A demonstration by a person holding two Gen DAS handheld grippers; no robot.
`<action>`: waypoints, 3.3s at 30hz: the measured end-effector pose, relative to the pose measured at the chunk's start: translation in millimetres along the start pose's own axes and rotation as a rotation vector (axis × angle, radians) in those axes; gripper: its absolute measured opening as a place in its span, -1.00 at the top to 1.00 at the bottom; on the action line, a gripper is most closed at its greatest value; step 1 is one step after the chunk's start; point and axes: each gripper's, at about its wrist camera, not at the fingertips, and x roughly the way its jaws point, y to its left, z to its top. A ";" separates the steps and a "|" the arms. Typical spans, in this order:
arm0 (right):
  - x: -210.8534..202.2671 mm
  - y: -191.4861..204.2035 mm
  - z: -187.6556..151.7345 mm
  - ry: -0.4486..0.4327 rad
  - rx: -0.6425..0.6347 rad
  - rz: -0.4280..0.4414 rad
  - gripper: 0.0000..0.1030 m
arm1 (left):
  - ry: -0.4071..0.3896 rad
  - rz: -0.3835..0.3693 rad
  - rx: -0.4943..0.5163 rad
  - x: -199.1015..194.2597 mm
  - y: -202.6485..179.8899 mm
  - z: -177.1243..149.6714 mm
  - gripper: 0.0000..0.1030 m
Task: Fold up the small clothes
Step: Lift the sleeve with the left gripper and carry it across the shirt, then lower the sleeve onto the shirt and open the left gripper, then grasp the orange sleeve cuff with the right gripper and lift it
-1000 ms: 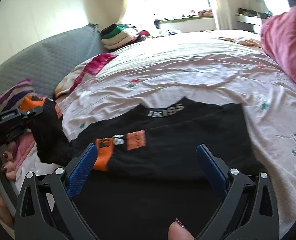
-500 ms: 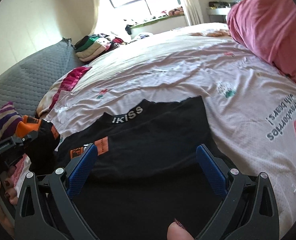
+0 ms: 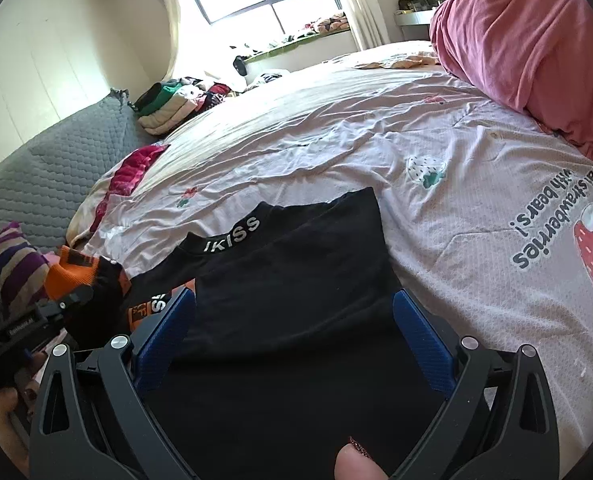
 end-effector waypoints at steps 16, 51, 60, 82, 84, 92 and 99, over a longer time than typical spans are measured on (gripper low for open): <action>9.7 -7.0 -3.4 0.019 0.031 0.003 -0.91 | 0.134 -0.033 0.046 42.8 -7.4 -23.9 0.78; 82.1 76.4 -24.6 0.236 -0.170 0.095 -0.89 | 0.040 0.104 -0.014 -5.1 32.1 12.9 -0.38; 122.7 99.1 -38.4 0.328 -0.194 0.064 -0.03 | -0.019 0.171 -0.099 -31.0 69.2 28.4 -0.67; 59.9 108.6 31.7 0.091 -0.328 0.117 0.85 | -0.080 0.221 -0.184 -51.1 99.1 36.2 -0.67; 56.9 101.6 38.1 0.075 -0.331 0.096 0.85 | -0.078 0.229 -0.177 -49.5 98.0 35.7 -0.67; 57.7 70.4 52.1 0.048 -0.316 0.035 0.85 | -0.066 0.237 -0.165 -37.7 96.8 34.4 -0.66; 63.7 45.7 54.6 0.050 -0.289 0.006 0.85 | -0.028 0.238 -0.120 -17.2 89.5 28.9 -0.08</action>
